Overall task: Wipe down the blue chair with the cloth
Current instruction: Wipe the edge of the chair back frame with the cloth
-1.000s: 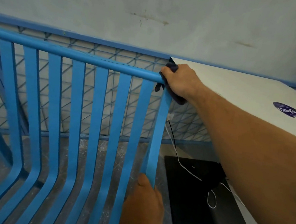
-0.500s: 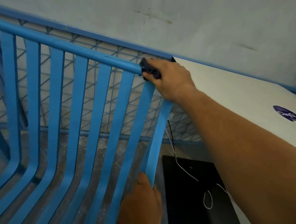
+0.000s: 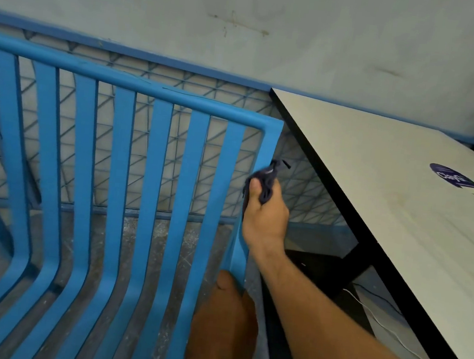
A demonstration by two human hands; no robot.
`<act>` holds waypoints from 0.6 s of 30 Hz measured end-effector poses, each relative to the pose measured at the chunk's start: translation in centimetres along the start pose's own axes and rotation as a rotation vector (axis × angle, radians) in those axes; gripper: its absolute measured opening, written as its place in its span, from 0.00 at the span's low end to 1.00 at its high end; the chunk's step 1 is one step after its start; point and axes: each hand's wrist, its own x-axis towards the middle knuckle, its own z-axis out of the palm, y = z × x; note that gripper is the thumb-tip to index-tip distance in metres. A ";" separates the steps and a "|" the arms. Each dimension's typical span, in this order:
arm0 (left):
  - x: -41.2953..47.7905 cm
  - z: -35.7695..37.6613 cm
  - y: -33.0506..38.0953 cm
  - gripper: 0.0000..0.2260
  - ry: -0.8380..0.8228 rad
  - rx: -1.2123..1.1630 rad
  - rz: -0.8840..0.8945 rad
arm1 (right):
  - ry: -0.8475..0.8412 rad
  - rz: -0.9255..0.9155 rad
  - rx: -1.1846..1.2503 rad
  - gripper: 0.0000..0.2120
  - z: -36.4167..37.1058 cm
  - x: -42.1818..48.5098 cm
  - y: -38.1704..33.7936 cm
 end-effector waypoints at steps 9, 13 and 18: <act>0.2 -0.1 0.3 0.11 0.003 -0.023 -0.031 | 0.052 -0.006 0.158 0.06 -0.3 4.1 -2.9; 0.3 -0.1 0.3 0.12 -0.008 0.048 -0.008 | 0.040 0.051 0.215 0.07 -0.1 1.9 -1.4; 0.8 0.5 -0.5 0.10 0.015 0.067 0.029 | 0.080 0.026 0.154 0.08 -0.3 3.7 -3.0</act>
